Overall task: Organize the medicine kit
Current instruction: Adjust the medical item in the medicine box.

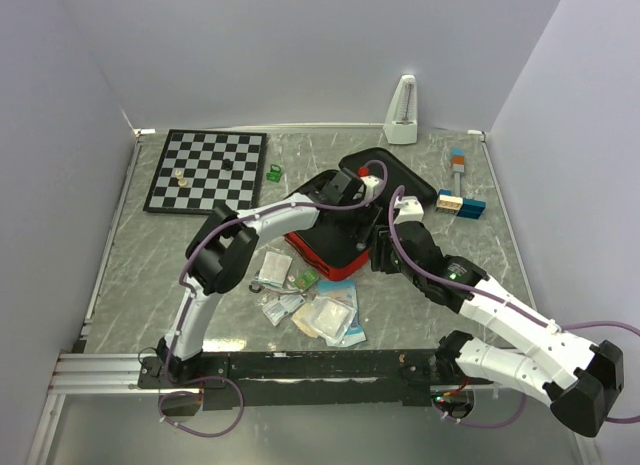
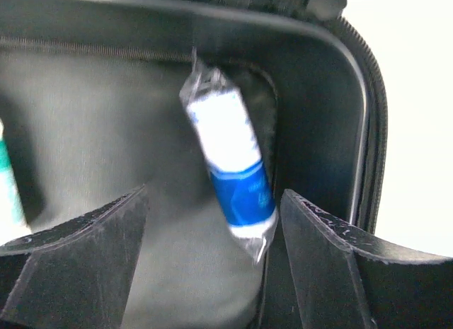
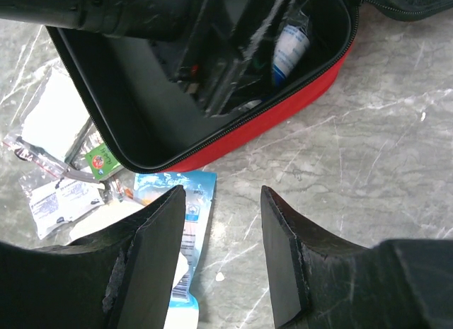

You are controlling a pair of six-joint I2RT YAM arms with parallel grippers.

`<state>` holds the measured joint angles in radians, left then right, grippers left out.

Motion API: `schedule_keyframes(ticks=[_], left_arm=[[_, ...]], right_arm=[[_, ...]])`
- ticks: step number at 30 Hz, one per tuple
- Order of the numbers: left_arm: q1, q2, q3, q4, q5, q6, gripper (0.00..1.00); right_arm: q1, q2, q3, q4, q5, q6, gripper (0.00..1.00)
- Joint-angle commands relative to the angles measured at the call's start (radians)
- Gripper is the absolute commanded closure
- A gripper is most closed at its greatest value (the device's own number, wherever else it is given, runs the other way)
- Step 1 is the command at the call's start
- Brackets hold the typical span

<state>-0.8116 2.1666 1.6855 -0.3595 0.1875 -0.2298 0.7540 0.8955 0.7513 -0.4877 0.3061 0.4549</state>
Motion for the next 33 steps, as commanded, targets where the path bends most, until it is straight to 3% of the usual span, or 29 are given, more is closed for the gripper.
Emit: schedule_keyframes(ticks=[1,7,12,15,21,26,33], left_arm=[[-0.011,0.021,0.025,0.074,0.036,-0.022,0.20],[-0.031,0.076,0.092,0.036,-0.072,-0.019,0.24],[-0.031,0.114,0.118,0.001,-0.184,-0.020,0.50],[-0.032,0.104,0.100,0.008,-0.238,-0.025,0.57],[-0.031,0.007,0.036,0.060,-0.336,0.030,0.56],[-0.026,0.024,0.101,-0.008,-0.422,0.112,0.56],[0.005,-0.014,0.063,0.030,-0.445,0.115,0.47]], right_arm=[[-0.002,-0.004,0.033,0.032,0.014,-0.002,0.46],[-0.002,-0.030,0.019,0.028,0.010,0.004,0.46],[-0.002,-0.067,0.010,0.018,0.016,-0.004,0.46],[-0.002,-0.078,0.003,0.018,0.014,-0.004,0.46],[-0.002,-0.078,-0.001,0.027,0.008,-0.004,0.46],[-0.002,-0.078,-0.007,0.032,0.008,-0.005,0.46],[-0.002,-0.081,-0.013,0.035,0.005,-0.007,0.46]])
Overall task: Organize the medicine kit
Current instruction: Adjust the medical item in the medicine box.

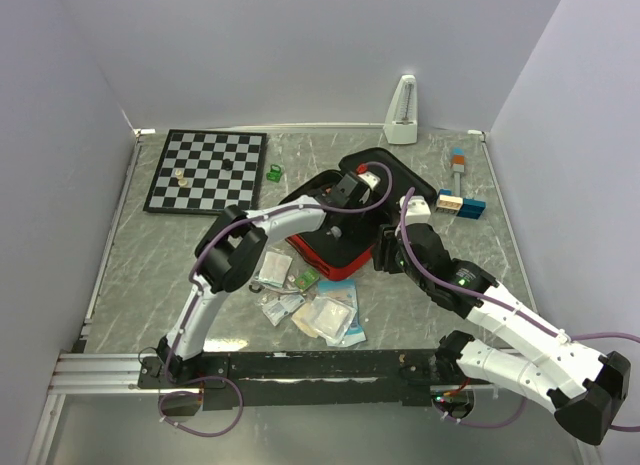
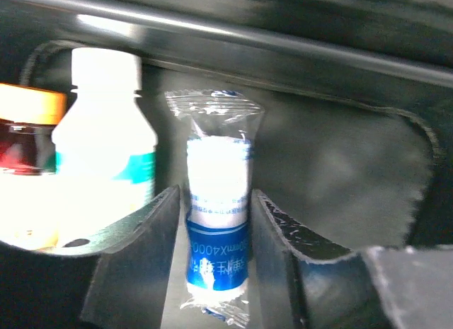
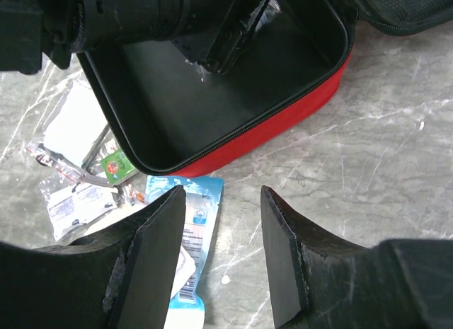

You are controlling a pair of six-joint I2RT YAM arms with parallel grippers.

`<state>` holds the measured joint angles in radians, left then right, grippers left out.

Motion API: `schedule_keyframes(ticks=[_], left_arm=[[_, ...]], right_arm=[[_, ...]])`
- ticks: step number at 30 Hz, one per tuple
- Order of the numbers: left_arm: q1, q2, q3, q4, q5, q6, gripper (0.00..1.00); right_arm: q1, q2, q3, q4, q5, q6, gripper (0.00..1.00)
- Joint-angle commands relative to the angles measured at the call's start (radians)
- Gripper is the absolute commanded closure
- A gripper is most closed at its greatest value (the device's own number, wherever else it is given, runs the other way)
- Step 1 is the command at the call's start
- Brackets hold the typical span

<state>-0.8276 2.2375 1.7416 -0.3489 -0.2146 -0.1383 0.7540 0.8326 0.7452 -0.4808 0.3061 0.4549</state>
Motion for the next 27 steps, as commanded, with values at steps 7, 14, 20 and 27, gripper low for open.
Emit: schedule_keyframes(ticks=[7,14,20,27], left_arm=[[0.022,-0.202,-0.051,0.068,0.035,-0.004,0.28],[0.013,-0.366,-0.231,0.025,0.087,-0.151,0.50],[0.007,-0.306,-0.235,-0.061,0.155,-0.182,0.99],[0.007,-0.187,-0.168,-0.102,0.181,-0.192,0.99]], right_arm=[[-0.002,-0.009,-0.007,0.038,-0.005,-0.007,0.46],[-0.002,-0.016,-0.023,0.051,-0.016,0.002,0.46],[-0.002,-0.015,-0.037,0.062,-0.030,0.011,0.46],[-0.002,-0.033,-0.033,0.047,-0.025,0.013,0.47]])
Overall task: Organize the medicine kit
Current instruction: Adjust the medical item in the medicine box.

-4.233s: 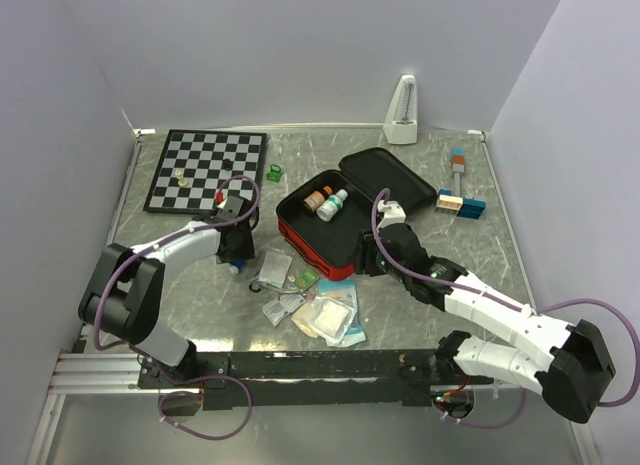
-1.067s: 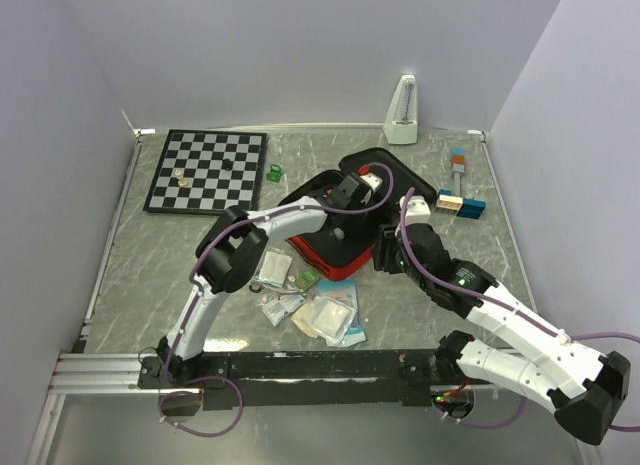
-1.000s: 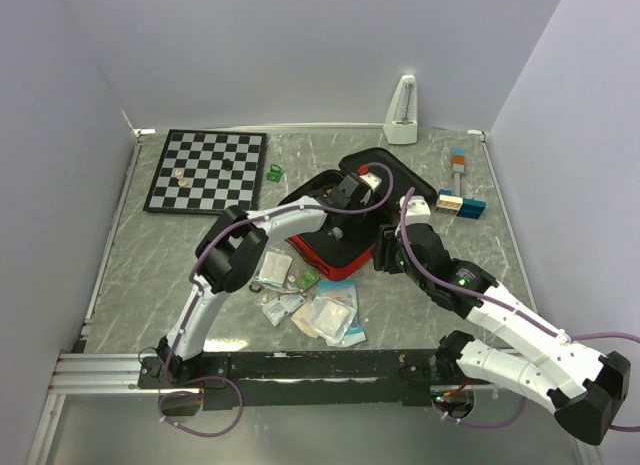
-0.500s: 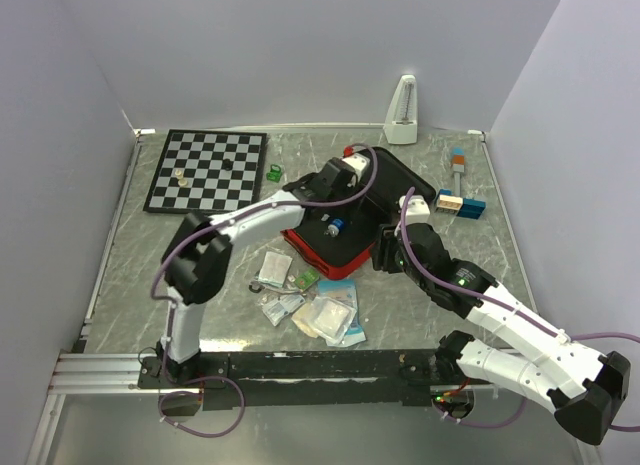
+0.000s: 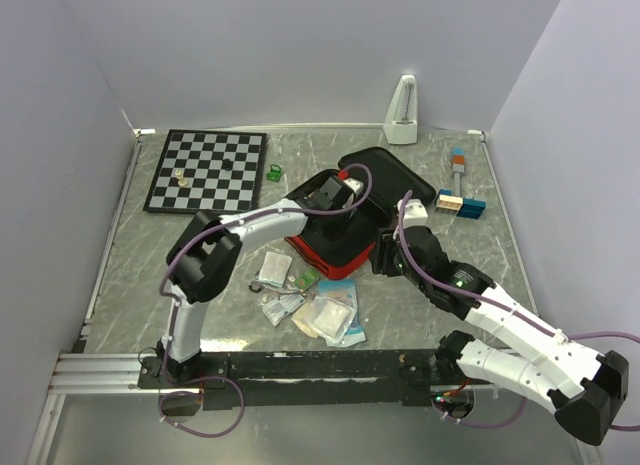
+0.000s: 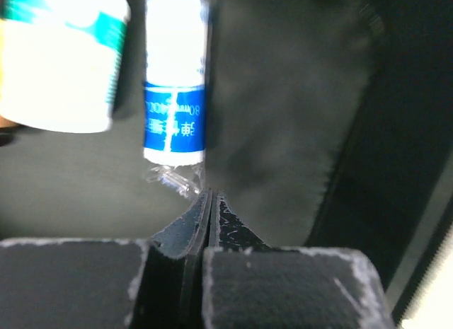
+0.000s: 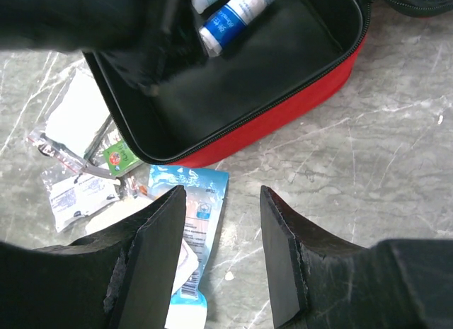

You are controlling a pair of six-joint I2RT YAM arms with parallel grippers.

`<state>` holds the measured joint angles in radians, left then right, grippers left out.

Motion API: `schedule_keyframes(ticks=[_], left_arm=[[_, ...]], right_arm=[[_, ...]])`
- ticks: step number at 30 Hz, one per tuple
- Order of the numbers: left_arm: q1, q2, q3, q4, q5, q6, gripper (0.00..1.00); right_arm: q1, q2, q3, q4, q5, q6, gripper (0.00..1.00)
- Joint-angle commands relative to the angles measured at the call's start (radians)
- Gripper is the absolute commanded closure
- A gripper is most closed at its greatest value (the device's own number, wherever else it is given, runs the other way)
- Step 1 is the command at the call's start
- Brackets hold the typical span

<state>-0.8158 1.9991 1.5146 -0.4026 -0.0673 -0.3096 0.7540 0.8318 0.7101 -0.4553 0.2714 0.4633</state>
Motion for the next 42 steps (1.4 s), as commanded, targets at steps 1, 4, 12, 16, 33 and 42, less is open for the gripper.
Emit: schedule_keyframes(ticks=[1,4,12,16,33,42], left_arm=[[-0.005,0.065,0.067,-0.054,0.028,-0.022,0.99],[-0.005,0.104,0.091,-0.062,-0.003,-0.028,0.99],[0.032,0.141,0.127,-0.012,-0.124,-0.115,0.99],[0.044,0.144,0.137,0.024,-0.153,-0.128,0.99],[0.015,-0.222,-0.112,0.202,-0.083,-0.166,0.68],[-0.058,-0.793,-0.626,0.192,-0.240,-0.350,0.04]], right_arm=[[-0.002,-0.034,0.002,0.020,0.011,0.002,0.47],[-0.002,-0.036,0.003,0.017,0.018,0.000,0.47],[-0.002,-0.065,-0.012,0.001,0.022,0.006,0.47],[-0.002,-0.066,-0.018,0.000,0.023,0.011,0.47],[-0.002,-0.069,-0.024,0.006,-0.015,0.023,0.47],[-0.002,-0.082,-0.061,0.027,-0.052,0.037,0.47]])
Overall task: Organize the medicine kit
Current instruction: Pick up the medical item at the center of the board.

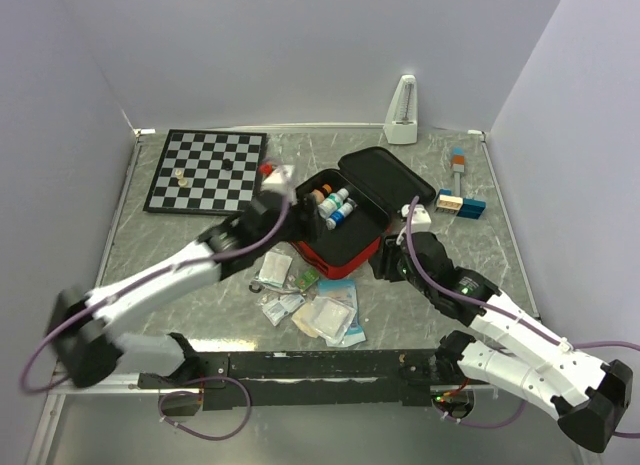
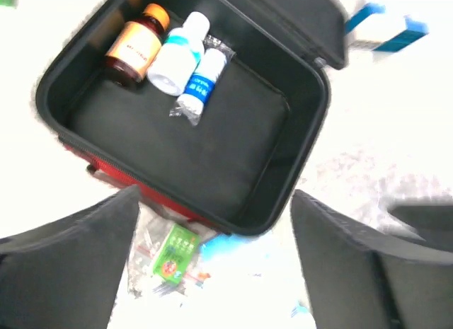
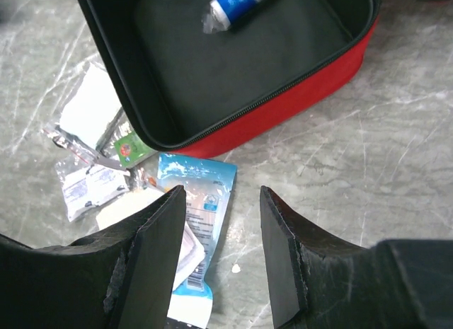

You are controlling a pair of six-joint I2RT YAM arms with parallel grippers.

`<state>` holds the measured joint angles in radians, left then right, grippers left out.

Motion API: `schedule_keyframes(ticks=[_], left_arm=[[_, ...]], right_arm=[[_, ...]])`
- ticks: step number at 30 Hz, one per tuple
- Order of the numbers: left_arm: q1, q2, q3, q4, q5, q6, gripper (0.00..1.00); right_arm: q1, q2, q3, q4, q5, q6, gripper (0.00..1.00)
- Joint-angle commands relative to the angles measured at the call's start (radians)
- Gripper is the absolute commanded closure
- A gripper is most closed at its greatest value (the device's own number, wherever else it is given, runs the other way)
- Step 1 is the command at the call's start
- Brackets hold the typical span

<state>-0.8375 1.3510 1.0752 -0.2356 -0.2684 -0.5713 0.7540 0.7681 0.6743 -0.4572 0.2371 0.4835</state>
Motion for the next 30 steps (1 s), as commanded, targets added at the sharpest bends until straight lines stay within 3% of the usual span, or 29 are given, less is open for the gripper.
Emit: schedule_keyframes(ticks=[1,7,12,20,30], left_arm=[[-0.067,-0.176,-0.243,0.054,-0.028,-0.078,0.04],[-0.127,-0.139,-0.319,-0.051,0.024,-0.107,0.04],[-0.129,-0.132,-0.396,0.076,0.084,-0.036,0.03],[-0.129,0.112,-0.281,0.079,0.075,0.070,0.07],[-0.127,0.261,-0.178,0.078,0.048,0.157,0.11]], right_arm=[[-0.002,-0.018,-0.030,0.032,-0.024,0.018,0.46],[-0.002,0.005,-0.044,0.052,-0.039,0.017,0.47],[-0.002,0.007,-0.044,0.057,-0.058,0.024,0.47],[0.002,0.000,-0.059,0.058,-0.079,0.041,0.47],[0.010,-0.029,-0.084,0.051,-0.084,0.053,0.47]])
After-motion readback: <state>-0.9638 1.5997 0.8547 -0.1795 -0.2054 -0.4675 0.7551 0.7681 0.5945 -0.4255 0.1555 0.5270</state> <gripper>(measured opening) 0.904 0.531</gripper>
